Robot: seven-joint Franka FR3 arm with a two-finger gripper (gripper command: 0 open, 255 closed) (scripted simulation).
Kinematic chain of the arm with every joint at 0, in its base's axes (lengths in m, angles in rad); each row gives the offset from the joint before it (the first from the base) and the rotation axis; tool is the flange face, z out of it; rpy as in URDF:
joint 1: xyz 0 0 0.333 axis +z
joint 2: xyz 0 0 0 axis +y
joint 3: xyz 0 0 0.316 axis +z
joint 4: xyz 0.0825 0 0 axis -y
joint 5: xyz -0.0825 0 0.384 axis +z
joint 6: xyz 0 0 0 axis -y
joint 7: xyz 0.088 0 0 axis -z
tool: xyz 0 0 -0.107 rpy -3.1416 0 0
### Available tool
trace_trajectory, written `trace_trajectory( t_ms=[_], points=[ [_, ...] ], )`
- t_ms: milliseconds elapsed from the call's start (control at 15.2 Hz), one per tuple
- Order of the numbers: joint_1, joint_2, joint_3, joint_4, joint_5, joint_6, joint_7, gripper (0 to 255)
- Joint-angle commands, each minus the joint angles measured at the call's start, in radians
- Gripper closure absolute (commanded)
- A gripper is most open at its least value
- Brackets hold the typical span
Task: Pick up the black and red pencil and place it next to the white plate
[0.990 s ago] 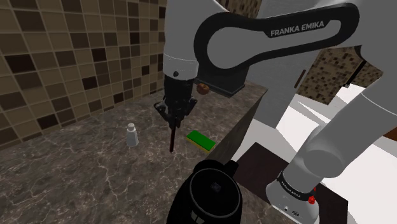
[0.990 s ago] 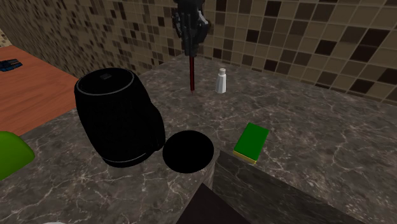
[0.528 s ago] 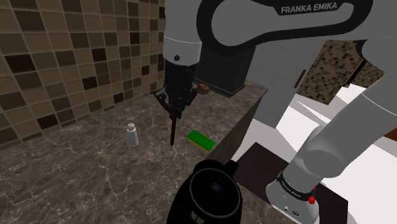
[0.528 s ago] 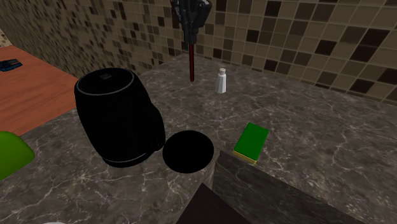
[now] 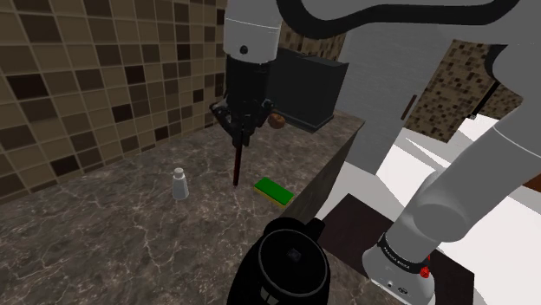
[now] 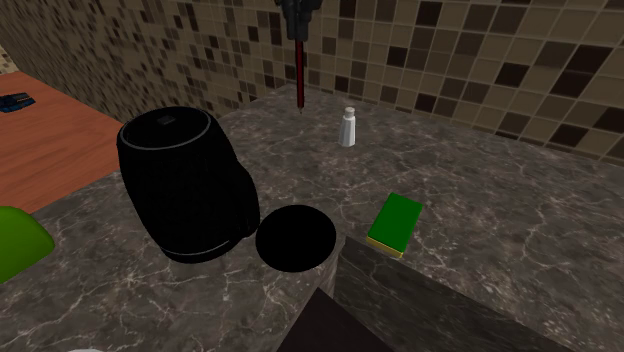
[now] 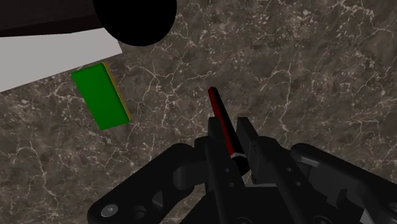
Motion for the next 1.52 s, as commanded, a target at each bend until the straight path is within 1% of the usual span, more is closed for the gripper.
trace_trajectory(
  t_ms=[0,660,1056,1452],
  points=[
    [-0.001,0.003,-0.001,0.030,-0.003,-0.028,0.001,255],
    [-0.005,0.035,0.003,0.185,-0.022,-0.156,0.018,255],
    [0.043,-0.161,-0.006,0.035,0.095,-0.165,0.039,255],
    [0.113,-0.325,-0.004,-0.065,0.192,-0.199,0.090,255]
  ],
)
